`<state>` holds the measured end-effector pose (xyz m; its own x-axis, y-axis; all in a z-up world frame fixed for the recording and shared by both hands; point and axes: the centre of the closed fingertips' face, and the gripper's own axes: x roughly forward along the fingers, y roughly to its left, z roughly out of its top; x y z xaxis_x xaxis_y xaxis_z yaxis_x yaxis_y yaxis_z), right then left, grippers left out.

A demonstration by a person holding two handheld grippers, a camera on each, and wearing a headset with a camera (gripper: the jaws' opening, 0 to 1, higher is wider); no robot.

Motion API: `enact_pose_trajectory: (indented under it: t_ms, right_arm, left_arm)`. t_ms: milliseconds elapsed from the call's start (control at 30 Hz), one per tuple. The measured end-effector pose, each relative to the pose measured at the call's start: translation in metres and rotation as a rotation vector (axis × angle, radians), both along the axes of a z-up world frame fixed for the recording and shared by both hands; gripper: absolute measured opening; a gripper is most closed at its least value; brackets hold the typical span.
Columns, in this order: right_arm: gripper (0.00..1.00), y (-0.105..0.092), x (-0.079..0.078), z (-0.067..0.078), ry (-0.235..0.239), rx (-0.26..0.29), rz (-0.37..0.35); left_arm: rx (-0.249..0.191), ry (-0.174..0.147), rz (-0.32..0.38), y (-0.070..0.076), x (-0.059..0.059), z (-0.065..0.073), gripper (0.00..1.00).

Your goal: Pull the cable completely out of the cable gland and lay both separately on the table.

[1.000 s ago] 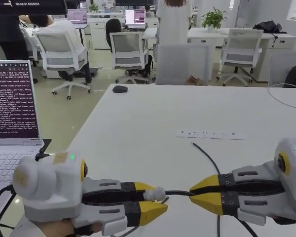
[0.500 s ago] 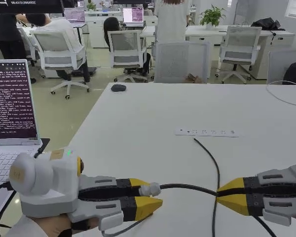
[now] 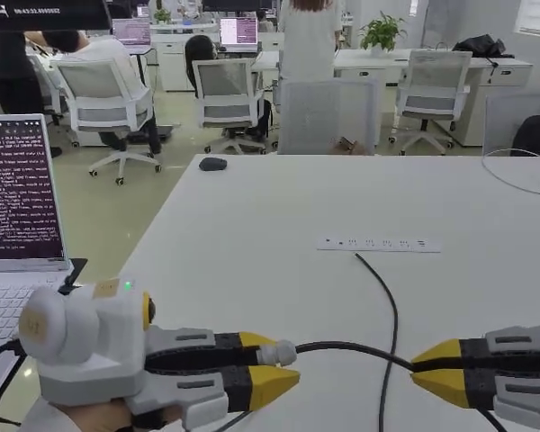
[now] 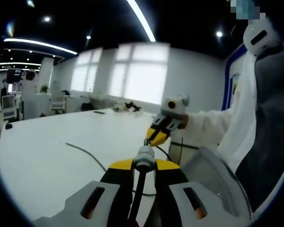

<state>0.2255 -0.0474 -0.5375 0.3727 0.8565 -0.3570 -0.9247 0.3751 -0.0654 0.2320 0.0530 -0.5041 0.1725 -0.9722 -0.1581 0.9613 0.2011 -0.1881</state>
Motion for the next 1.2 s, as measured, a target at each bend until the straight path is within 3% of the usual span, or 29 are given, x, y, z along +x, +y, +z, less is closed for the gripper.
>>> enact_pose_trajectory:
  t_ms: [233,433,700,900,1033,1200]
  right_arm:
    - [0.04,-0.005,0.002,-0.002,-0.002,-0.010,-0.019]
    - [0.07,-0.007,0.001,-0.003,0.009,-0.052,-0.008]
    - [0.14,0.004,0.003,0.017,-0.036,-0.038,0.027]
    - [0.16,0.025,-0.002,0.041,-0.091,-0.020,0.109]
    - [0.16,0.037,-0.008,0.043,-0.122,-0.058,0.168]
    - [0.16,0.045,-0.006,0.039,-0.122,-0.070,0.192]
  left_arm:
    - [0.013,-0.007,-0.015,-0.004,-0.003,0.000,0.16]
    - [0.018,-0.010,-0.039,-0.012,-0.005,0.002,0.16]
    - [0.035,-0.014,-0.076,-0.029,-0.006,-0.001,0.16]
    - [0.074,-0.019,-0.099,-0.041,-0.007,-0.008,0.17]
    - [0.079,-0.022,-0.115,-0.047,-0.009,-0.009,0.17]
    - [0.097,-0.033,-0.132,-0.052,-0.013,-0.012,0.17]
